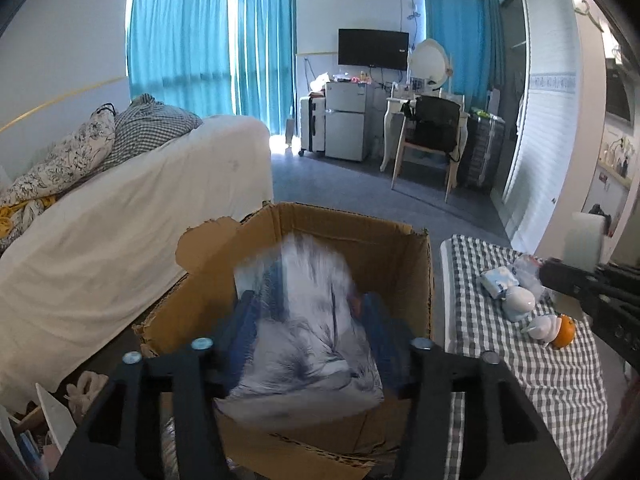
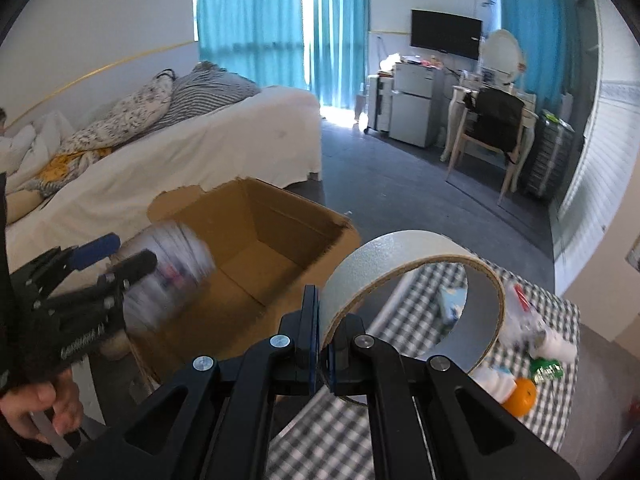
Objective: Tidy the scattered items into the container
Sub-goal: 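Carry both items to the cardboard box while left tool releases the bag inside, then lower the tape roll into the box and open the right tool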
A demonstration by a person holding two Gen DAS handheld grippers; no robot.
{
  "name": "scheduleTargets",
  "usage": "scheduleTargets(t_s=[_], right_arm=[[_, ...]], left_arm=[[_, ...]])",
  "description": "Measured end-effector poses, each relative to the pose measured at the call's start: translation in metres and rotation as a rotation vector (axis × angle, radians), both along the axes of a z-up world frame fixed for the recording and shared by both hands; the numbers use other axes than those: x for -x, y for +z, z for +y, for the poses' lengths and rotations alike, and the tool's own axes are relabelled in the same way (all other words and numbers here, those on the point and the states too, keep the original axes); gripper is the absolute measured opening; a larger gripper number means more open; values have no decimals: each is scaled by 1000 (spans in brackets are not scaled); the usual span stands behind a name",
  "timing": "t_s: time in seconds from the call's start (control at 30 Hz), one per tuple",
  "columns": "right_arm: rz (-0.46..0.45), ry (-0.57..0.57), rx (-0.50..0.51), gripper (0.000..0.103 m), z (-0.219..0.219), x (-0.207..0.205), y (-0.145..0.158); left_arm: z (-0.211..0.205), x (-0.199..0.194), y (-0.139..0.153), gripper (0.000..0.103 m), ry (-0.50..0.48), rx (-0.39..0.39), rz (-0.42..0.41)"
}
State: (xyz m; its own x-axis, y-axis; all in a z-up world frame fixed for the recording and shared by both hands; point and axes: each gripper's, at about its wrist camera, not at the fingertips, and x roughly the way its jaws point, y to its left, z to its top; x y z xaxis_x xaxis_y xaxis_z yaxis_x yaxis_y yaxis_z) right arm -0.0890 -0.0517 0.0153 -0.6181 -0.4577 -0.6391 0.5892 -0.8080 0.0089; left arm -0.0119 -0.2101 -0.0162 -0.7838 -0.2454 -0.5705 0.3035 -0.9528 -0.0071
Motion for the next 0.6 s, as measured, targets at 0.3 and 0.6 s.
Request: scheduleTargets(t_s=[0.3,0.6], right_arm=[[8,126,0,3,-60,6,6],[-23,233,7,3,-120,13,-3]], left_arm=[[-25,-12,6,76,51,-17,15],[-46,-26,11,77,108,-3,16]])
